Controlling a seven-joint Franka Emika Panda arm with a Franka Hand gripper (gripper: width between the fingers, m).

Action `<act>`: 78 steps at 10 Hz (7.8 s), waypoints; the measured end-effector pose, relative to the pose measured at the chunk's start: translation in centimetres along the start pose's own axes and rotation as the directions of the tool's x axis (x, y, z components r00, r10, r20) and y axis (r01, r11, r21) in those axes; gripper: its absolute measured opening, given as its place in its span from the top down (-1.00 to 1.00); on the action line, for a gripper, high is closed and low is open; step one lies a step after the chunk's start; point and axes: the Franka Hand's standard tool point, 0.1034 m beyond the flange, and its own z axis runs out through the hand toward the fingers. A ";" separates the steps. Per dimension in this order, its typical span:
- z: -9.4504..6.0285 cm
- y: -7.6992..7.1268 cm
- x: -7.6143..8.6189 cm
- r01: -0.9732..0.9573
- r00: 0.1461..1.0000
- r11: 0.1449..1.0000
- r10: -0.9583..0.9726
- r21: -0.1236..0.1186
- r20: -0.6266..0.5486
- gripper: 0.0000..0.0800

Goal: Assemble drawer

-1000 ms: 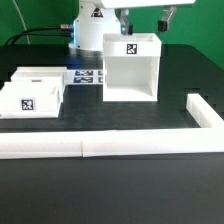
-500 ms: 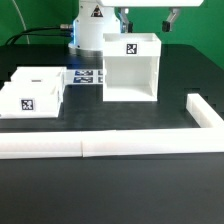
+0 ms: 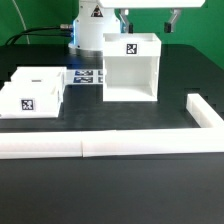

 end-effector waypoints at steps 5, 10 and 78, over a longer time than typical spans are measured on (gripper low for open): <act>1.9 -1.2 -2.0 -0.009 1.000 1.000 0.009 0.019 0.001 -0.34; 1.9 -1.2 -2.0 -0.008 1.000 1.000 0.008 0.019 0.001 0.79; -1.4 1.1 19.9 -0.871 0.491 0.482 0.839 0.097 0.233 -0.62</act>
Offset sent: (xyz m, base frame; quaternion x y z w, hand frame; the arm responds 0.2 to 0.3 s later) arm -0.0153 0.0077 -0.0158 -0.0007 0.0044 0.0113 0.9999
